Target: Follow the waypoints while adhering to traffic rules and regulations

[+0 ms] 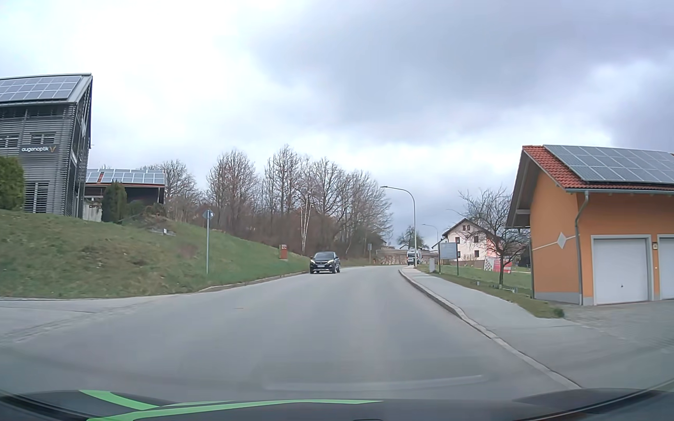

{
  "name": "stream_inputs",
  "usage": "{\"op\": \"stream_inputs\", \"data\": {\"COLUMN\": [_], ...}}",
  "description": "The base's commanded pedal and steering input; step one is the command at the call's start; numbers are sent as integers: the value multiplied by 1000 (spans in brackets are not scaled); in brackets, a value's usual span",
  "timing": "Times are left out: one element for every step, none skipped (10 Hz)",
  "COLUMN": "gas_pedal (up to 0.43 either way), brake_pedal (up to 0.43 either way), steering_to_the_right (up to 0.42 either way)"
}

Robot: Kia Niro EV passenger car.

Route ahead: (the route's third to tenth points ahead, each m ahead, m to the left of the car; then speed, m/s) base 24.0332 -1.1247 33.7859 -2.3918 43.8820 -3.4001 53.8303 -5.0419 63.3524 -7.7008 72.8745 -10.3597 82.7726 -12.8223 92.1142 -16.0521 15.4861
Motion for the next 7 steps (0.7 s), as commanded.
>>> {"op": "stream_inputs", "data": {"gas_pedal": [311,311,311,299,299,299,287], "brake_pedal": [0,0,0,0,0,0,0], "steering_to_the_right": [19,20,21,22,23,23,22]}}
